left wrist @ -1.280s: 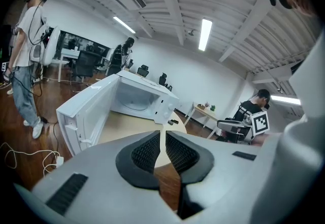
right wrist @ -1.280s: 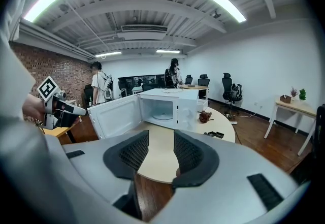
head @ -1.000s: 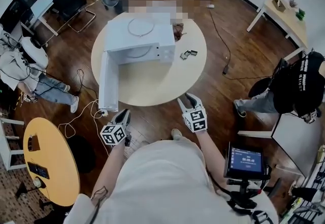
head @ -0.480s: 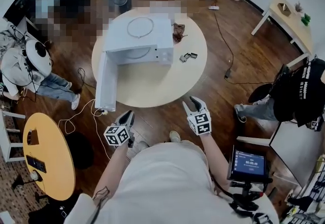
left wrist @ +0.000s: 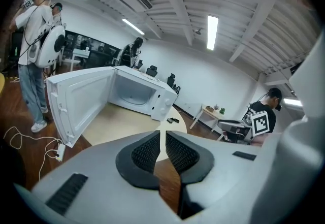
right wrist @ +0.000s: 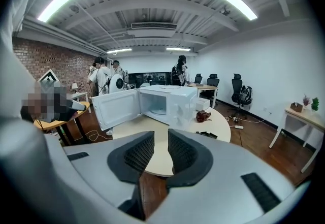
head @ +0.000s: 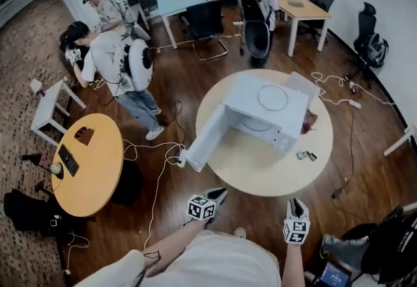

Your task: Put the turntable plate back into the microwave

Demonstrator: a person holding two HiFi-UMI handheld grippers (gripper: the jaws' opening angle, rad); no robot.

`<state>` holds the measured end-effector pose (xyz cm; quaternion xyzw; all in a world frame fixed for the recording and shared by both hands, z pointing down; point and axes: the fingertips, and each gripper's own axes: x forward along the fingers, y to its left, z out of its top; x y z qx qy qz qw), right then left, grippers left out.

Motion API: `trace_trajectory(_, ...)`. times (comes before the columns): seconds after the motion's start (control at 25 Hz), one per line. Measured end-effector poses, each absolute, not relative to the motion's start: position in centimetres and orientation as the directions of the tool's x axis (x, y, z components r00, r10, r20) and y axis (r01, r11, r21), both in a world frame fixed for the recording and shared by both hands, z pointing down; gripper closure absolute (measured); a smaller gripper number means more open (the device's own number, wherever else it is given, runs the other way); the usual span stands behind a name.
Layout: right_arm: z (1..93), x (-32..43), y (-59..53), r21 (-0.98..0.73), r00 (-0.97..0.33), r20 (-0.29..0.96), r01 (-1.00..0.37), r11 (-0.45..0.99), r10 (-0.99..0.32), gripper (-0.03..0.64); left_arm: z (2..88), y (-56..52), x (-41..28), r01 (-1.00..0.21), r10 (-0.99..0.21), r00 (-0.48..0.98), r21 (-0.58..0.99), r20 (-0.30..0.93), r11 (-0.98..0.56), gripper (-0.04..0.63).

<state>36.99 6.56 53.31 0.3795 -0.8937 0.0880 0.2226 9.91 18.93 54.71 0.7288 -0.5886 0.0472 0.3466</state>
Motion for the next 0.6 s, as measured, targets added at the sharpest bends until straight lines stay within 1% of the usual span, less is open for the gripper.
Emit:
trace_trajectory(0.12, 54.2, 36.9, 7.4, -0.012, -0.629, 0.473, -0.704, 0.710, -0.617, 0.525, 54.0, 20.3, 9.2, -0.900, -0.836, 0.263, 0.435, 0.482, -0.032, 0.558)
trace_trajectory(0.32, 52.6, 35.0, 7.1, -0.023, -0.678, 0.420, -0.673, 0.740, -0.603, 0.525, 53.1, 21.8, 8.4, -0.905, -0.850, 0.210, 0.426, 0.482, 0.018, 0.558)
trace_trajectory(0.6, 53.6, 36.6, 9.0, -0.053, -0.688, 0.422, -0.669, 0.741, -0.591, 0.525, 53.3, 24.6, 9.9, -0.900, -0.836, 0.206, 0.433, 0.508, 0.042, 0.560)
